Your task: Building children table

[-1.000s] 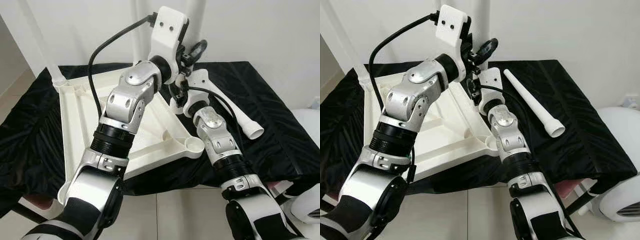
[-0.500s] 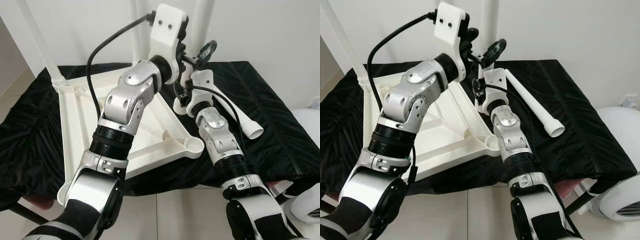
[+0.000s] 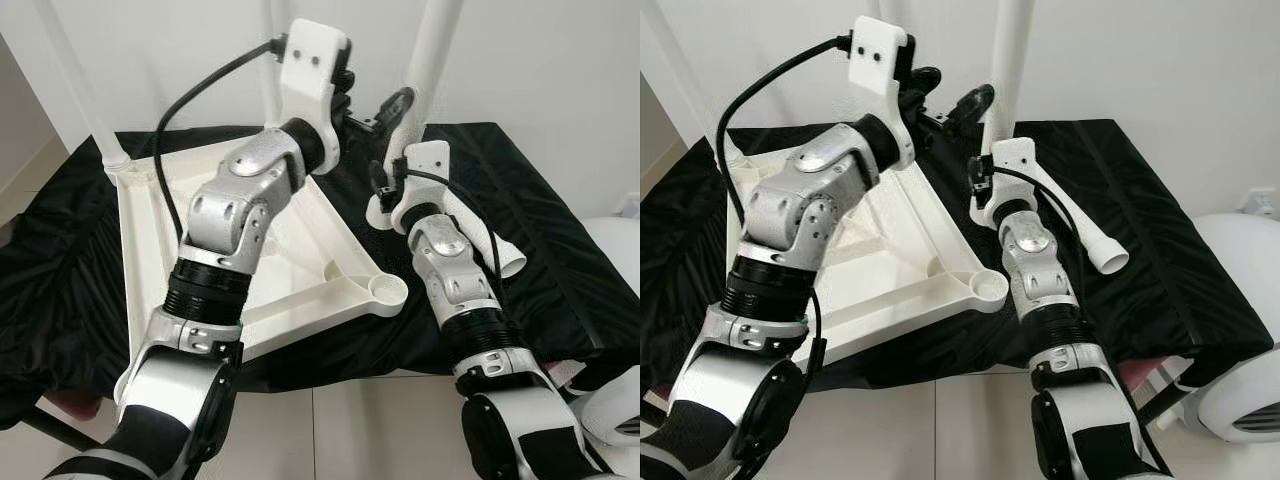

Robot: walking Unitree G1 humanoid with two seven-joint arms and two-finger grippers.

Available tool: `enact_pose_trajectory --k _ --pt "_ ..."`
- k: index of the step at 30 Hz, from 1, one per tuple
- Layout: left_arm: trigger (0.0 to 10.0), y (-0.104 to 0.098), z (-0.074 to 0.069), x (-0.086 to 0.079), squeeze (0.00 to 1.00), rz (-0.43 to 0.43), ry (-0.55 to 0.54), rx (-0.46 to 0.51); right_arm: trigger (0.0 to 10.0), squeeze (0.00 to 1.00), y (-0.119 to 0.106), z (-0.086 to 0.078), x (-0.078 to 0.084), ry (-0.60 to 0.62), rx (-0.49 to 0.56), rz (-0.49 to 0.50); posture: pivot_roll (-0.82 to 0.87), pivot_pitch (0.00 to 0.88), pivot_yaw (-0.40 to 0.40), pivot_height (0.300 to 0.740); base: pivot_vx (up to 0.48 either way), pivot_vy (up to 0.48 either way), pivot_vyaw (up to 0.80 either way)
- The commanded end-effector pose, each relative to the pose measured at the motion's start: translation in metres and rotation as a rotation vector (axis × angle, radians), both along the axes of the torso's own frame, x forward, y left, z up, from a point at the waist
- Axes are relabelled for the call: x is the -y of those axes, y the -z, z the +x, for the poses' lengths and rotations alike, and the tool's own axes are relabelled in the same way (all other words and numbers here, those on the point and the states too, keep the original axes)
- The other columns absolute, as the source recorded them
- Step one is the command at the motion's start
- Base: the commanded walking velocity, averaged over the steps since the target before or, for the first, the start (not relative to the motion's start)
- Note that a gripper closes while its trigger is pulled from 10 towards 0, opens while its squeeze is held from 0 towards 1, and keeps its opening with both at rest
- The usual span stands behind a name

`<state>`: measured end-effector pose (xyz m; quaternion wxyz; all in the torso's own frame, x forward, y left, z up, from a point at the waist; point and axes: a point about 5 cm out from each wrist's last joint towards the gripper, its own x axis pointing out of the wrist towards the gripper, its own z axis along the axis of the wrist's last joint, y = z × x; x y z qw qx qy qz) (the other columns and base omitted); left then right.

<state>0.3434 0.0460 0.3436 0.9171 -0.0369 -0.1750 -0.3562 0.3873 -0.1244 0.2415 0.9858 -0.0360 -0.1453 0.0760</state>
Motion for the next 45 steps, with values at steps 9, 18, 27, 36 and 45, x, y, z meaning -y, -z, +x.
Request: enact_pose_trajectory --k 9,18,27,36,45 --pt "10.0 0.039 -0.007 -0.014 0.0 0.104 0.015 -0.061 10.0 0.0 0.0 -0.009 0.016 0.003 0.026 0.017 -0.06 0.062 0.054 0.74 0.0 0.0 0.0" --pt "10.0 0.066 -0.001 -0.022 0.0 0.086 -0.125 -0.199 10.0 0.0 0.004 -0.013 0.02 0.0 -0.012 0.065 -0.07 0.068 0.052 0.74 0.0 0.0 0.0" --pt "10.0 0.089 0.007 -0.049 0.0 0.033 -0.305 -0.306 10.0 0.0 0.007 -0.021 0.019 0.022 -0.024 0.069 -0.08 0.068 0.041 0.74 0.0 0.0 0.0" --pt "10.0 0.105 0.01 -0.066 0.0 0.003 -0.375 -0.424 10.0 0.0 0.007 -0.03 0.012 0.011 -0.02 0.058 -0.09 0.067 0.037 0.74 0.0 0.0 0.0" --pt "10.0 0.114 0.006 -0.077 0.0 0.032 -0.578 -0.246 10.0 0.0 0.003 -0.042 0.012 -0.035 0.041 0.07 -0.08 0.056 0.03 0.74 0.0 0.0 0.0"
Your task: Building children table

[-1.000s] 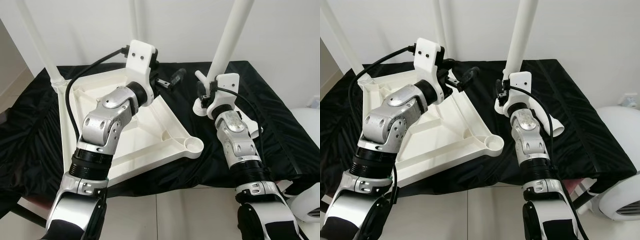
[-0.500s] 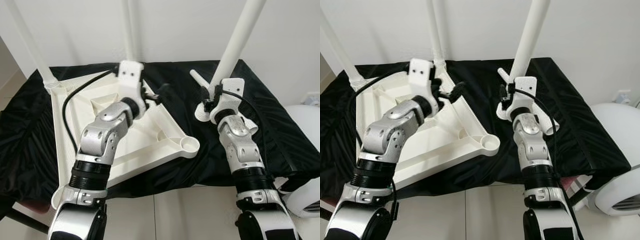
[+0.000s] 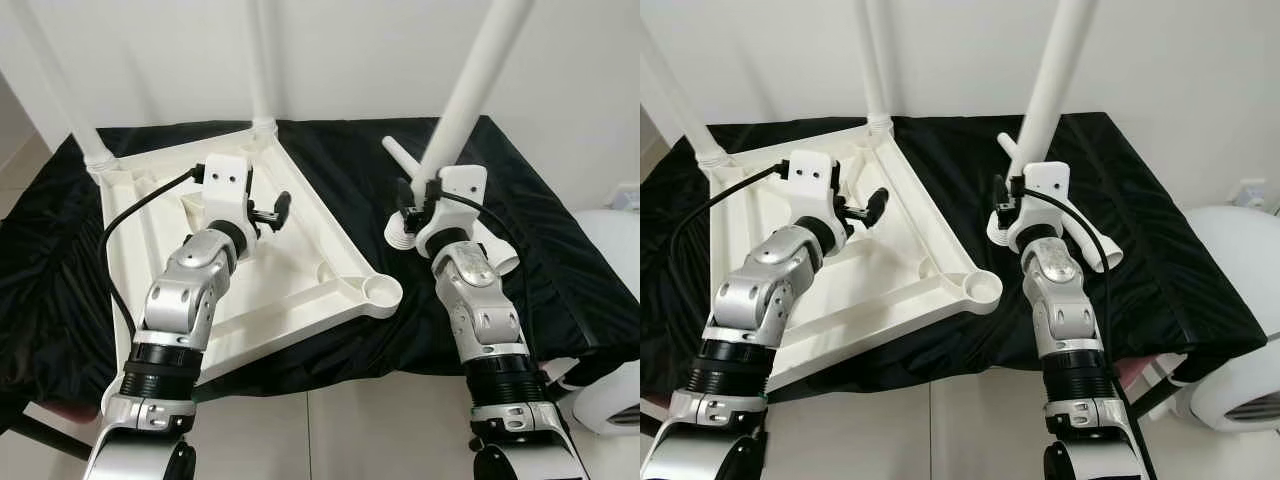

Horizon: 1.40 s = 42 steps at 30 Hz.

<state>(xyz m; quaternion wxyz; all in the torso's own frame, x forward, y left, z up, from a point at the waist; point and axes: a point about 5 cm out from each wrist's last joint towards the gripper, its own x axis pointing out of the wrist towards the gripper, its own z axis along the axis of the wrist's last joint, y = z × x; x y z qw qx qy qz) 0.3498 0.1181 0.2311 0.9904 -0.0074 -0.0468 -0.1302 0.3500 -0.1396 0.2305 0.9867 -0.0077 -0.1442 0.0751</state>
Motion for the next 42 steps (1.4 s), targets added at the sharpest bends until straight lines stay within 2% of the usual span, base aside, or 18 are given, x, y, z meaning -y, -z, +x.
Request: enact_pose_trajectory --k 1,3,7,8,10,14,16,18,19,21,25,27,32,36,42 --pt "10.0 0.001 -0.001 -0.005 0.0 -0.022 -0.108 0.024 10.0 0.0 -0.008 -0.004 -0.003 -0.027 0.049 0.014 -0.08 0.056 0.03 0.74 0.0 0.0 0.0" --pt "10.0 0.001 -0.005 -0.008 0.0 -0.033 -0.177 0.057 10.0 0.0 -0.012 -0.009 -0.003 -0.041 0.078 0.017 -0.08 0.055 0.035 0.74 0.0 0.0 0.0" --pt "10.0 -0.002 -0.011 -0.007 0.0 0.027 -0.184 0.127 10.0 0.0 -0.013 -0.011 -0.003 -0.054 0.092 0.01 -0.08 0.052 0.047 0.74 0.0 0.0 0.0" --pt "10.0 -0.002 -0.016 -0.003 0.0 0.052 -0.124 0.151 10.0 0.0 -0.014 -0.013 -0.001 -0.058 0.1 0.008 -0.08 0.048 0.059 0.74 0.0 0.0 0.0" --pt "10.0 -0.002 -0.018 -0.002 0.0 0.051 -0.096 0.158 10.0 0.0 -0.014 -0.014 0.0 -0.06 0.102 0.009 -0.08 0.048 0.059 0.74 0.0 0.0 0.0" --pt "10.0 0.011 -0.03 0.015 0.0 0.11 0.14 0.165 10.0 0.0 -0.011 -0.011 0.004 -0.041 0.085 -0.016 -0.07 0.053 0.057 0.74 0.0 0.0 0.0" --pt "10.0 0.014 -0.031 0.017 0.0 0.111 0.175 0.157 10.0 0.0 -0.011 -0.011 0.004 -0.039 0.081 -0.016 -0.07 0.053 0.057 0.74 0.0 0.0 0.0" --pt "10.0 0.025 -0.039 0.025 0.0 0.219 0.299 0.165 10.0 0.0 -0.01 -0.011 0.006 -0.032 0.075 -0.017 -0.07 0.056 0.055 0.74 0.0 0.0 0.0" --pt "10.0 0.025 -0.039 0.025 0.0 0.219 0.299 0.165 10.0 0.0 -0.01 -0.011 0.006 -0.032 0.075 -0.017 -0.07 0.056 0.055 0.74 0.0 0.0 0.0" --pt "10.0 0.036 -0.043 0.028 0.0 0.309 0.378 0.153 10.0 0.0 -0.01 -0.011 0.009 -0.029 0.07 -0.02 -0.07 0.054 0.057 0.74 0.0 0.0 0.0" --pt "10.0 0.04 -0.044 0.029 0.0 0.339 0.394 0.15 10.0 0.0 -0.009 -0.012 0.009 -0.028 0.069 -0.022 -0.07 0.05 0.057 0.74 0.0 0.0 0.0" --pt "10.0 0.052 -0.045 0.035 0.0 0.415 0.492 0.118 10.0 0.0 -0.01 -0.012 0.013 -0.022 0.07 -0.03 -0.07 0.045 0.061 0.74 0.0 0.0 0.0" --pt "10.0 0.058 -0.047 0.038 0.0 0.449 0.551 0.093 10.0 0.0 -0.01 -0.012 0.015 -0.016 0.071 -0.033 -0.07 0.044 0.066 0.74 0.0 0.0 0.0" --pt "10.0 0.072 -0.053 0.042 0.0 0.509 0.649 0.051 10.0 0.0 -0.011 -0.013 0.018 -0.006 0.076 -0.037 -0.08 0.042 0.073 0.74 0.0 0.0 0.0" --pt "10.0 0.084 -0.056 0.046 0.0 0.535 0.737 -0.006 10.0 0.0 -0.013 -0.014 0.024 0.014 0.081 -0.041 -0.09 0.043 0.076 0.74 0.0 0.0 0.0"
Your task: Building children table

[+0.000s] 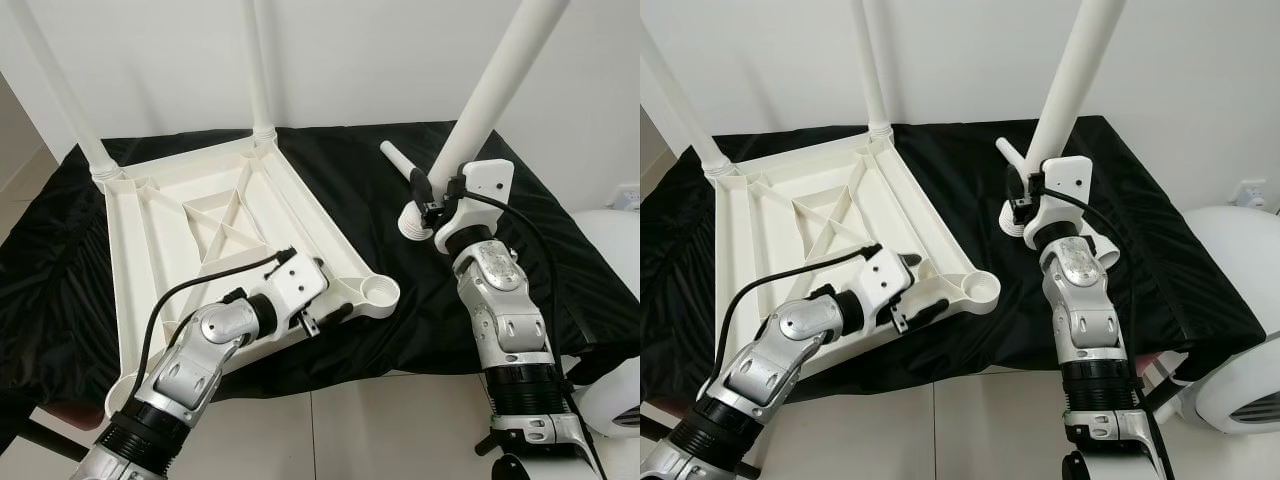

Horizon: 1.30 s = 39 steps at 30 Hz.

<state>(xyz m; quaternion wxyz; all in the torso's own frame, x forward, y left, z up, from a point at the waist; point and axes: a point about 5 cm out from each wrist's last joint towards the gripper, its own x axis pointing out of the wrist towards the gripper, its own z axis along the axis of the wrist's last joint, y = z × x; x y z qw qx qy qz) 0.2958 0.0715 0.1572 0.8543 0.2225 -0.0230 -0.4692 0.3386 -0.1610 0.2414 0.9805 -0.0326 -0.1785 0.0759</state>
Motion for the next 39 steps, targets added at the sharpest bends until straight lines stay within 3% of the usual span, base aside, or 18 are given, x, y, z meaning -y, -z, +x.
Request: enact_pose_trajectory --k 1,6,16,28,31,38,39 --pt "10.0 0.01 -0.002 0.0 0.0 0.04 0.021 -0.03 10.0 0.0 -0.002 -0.002 0.003 0.01 0.008 0.003 -0.09 0.043 0.076 0.74 0.0 0.0 0.0" --pt "10.0 0.021 -0.005 0.008 0.0 0.1 0.085 -0.057 10.0 0.0 -0.003 -0.004 0.007 0.028 0.01 -0.001 -0.09 0.053 0.081 0.74 0.0 0.0 0.0" --pt "10.0 0.027 -0.002 0.013 0.0 0.153 0.087 -0.072 10.0 0.0 -0.003 -0.004 0.008 0.039 0.013 0.0 -0.1 0.062 0.09 0.74 0.0 0.0 0.0" --pt "10.0 0.033 0.011 0.015 0.0 0.196 0.036 -0.159 10.0 0.0 -0.002 -0.007 0.011 0.057 0.012 -0.002 -0.11 0.064 0.099 0.74 0.0 0.0 0.0" --pt "10.0 0.036 0.016 0.014 0.0 0.172 0.0 -0.234 10.0 0.0 -0.002 -0.007 0.01 0.055 0.013 -0.013 -0.12 0.054 0.102 0.74 0.0 0.0 0.0" --pt "10.0 0.036 0.021 0.009 0.0 0.187 -0.041 -0.24 10.0 0.0 -0.003 -0.006 0.009 0.052 0.015 -0.012 -0.11 0.05 0.099 0.74 0.0 0.0 0.0" --pt "7.3 0.037 0.022 0.008 0.0 0.2 -0.041 -0.238 10.0 0.0 -0.003 -0.006 0.009 0.051 0.016 -0.012 -0.11 0.047 0.099 0.74 0.0 0.0 0.0"
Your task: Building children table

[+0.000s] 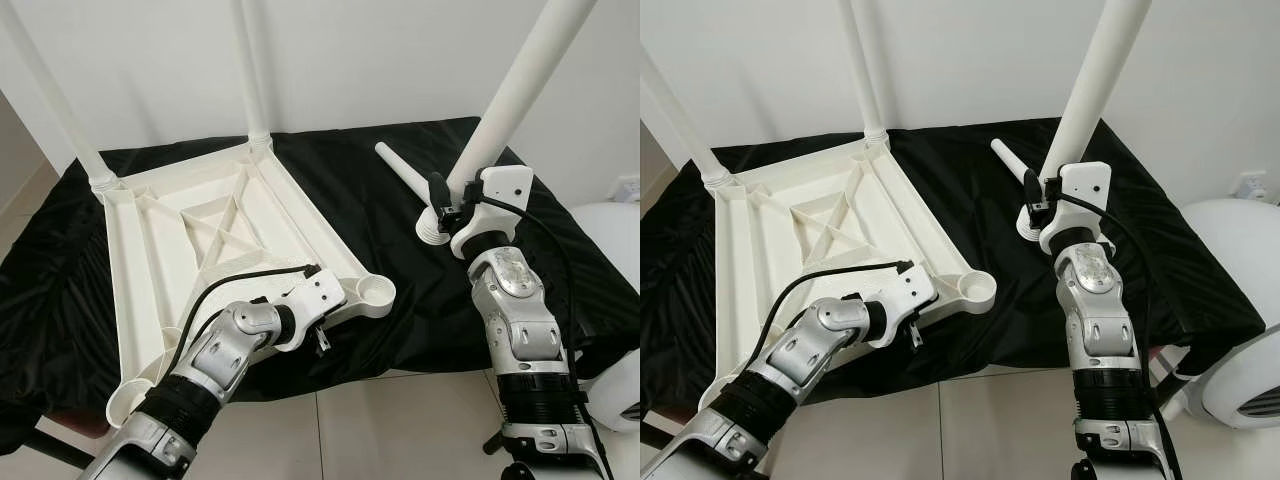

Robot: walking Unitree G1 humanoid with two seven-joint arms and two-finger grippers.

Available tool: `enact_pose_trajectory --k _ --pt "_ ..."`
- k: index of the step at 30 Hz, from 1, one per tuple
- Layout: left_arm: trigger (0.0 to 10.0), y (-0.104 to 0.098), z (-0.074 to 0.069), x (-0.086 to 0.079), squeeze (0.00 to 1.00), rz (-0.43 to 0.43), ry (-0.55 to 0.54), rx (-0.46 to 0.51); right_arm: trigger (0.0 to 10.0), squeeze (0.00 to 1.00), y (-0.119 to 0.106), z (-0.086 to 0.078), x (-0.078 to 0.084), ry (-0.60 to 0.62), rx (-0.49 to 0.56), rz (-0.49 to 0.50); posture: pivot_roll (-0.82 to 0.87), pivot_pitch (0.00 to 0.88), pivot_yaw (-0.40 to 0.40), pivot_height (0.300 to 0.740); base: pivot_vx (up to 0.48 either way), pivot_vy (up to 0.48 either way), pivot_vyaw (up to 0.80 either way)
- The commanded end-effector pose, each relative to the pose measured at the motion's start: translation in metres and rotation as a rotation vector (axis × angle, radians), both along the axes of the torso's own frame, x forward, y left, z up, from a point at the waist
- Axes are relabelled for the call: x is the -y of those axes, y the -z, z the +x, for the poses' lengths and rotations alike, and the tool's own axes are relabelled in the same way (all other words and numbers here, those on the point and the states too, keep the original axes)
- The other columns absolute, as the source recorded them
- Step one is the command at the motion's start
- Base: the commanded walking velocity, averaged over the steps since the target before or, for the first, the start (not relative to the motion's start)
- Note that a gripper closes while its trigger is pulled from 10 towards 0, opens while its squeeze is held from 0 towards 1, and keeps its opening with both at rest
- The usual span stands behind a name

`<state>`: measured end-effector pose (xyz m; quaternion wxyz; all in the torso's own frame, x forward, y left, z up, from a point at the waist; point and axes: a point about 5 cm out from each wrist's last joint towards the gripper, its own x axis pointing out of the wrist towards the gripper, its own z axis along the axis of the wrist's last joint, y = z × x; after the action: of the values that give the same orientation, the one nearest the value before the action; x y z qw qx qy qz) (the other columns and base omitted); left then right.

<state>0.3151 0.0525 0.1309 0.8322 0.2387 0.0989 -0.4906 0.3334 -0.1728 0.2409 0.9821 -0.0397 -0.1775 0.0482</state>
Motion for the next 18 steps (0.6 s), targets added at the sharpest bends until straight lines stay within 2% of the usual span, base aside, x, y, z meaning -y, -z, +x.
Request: enact_pose_trajectory --k 1,2,3,4,5,7,8,10,11,12,18 --pt "7.9 0.0106 0.0026 -0.0119 0.0 0.06 -0.041 -0.037 10.0 0.0 -0.0039 -0.0013 -0.003 -0.006 0.015 -0.008 -0.11 0.052 0.1 0.74 0.0 0.0 0.0" --pt "7.9 0.0106 0.0026 -0.0119 0.0 0.06 -0.041 -0.037 10.0 0.0 -0.0039 -0.0013 -0.003 -0.006 0.015 -0.008 -0.11 0.052 0.1 0.74 0.0 0.0 0.0" --pt "6.7 0.01 0.0025 -0.0123 0.0 0.066 -0.034 -0.035 10.0 0.0 -0.004 -0.0012 -0.0028 -0.004 0.015 -0.008 -0.11 0.051 0.101 0.74 0.0 0.0 0.0" --pt "6.7 0.01 0.0025 -0.0123 0.0 0.066 -0.034 -0.035 10.0 0.0 -0.004 -0.0012 -0.0028 -0.004 0.015 -0.008 -0.11 0.051 0.101 0.74 0.0 0.0 0.0" --pt "5.9 0.0099 0.0024 -0.0125 0.0 0.071 -0.031 -0.042 10.0 0.0 -0.0039 -0.0012 -0.0026 -0.003 0.015 -0.007 -0.11 0.051 0.101 0.74 0.0 0.0 0.0" --pt "5.9 0.0099 0.0024 -0.0125 0.0 0.071 -0.031 -0.042 10.0 0.0 -0.0039 -0.0012 -0.0026 -0.003 0.015 -0.007 -0.11 0.051 0.101 0.74 0.0 0.0 0.0" --pt "0.0 0.0102 0.0022 -0.0132 0.0 0.082 -0.028 -0.049 10.0 0.0 -0.0037 -0.0013 -0.0016 0.002 0.014 -0.005 -0.11 0.058 0.1 0.74 0.0 0.0 0.0" --pt "3.8 0.0116 0.0003 -0.0145 0.0 0.124 0.003 -0.064 10.0 0.0 -0.0037 -0.0013 -0.0007 0.007 0.014 -0.004 -0.11 0.063 0.102 0.74 0.0 0.0 0.0" --pt "3.8 0.0116 0.0003 -0.0145 0.0 0.124 0.003 -0.064 10.0 0.0 -0.0037 -0.0013 -0.0007 0.007 0.014 -0.004 -0.11 0.063 0.102 0.74 0.0 0.0 0.0" --pt "10.0 0.0106 -0.0007 -0.0138 0.0 0.146 0.025 -0.065 10.0 0.0 -0.0039 -0.0013 -0.0004 0.008 0.013 -0.005 -0.11 0.062 0.102 0.74 0.0 0.0 0.0" --pt "10.0 0.0031 0.004 -0.0111 0.0 0.144 0.013 -0.045 10.0 0.0 -0.0045 -0.0015 0.0003 0.011 0.015 -0.006 -0.11 0.067 0.103 0.74 0.0 0.0 0.0"
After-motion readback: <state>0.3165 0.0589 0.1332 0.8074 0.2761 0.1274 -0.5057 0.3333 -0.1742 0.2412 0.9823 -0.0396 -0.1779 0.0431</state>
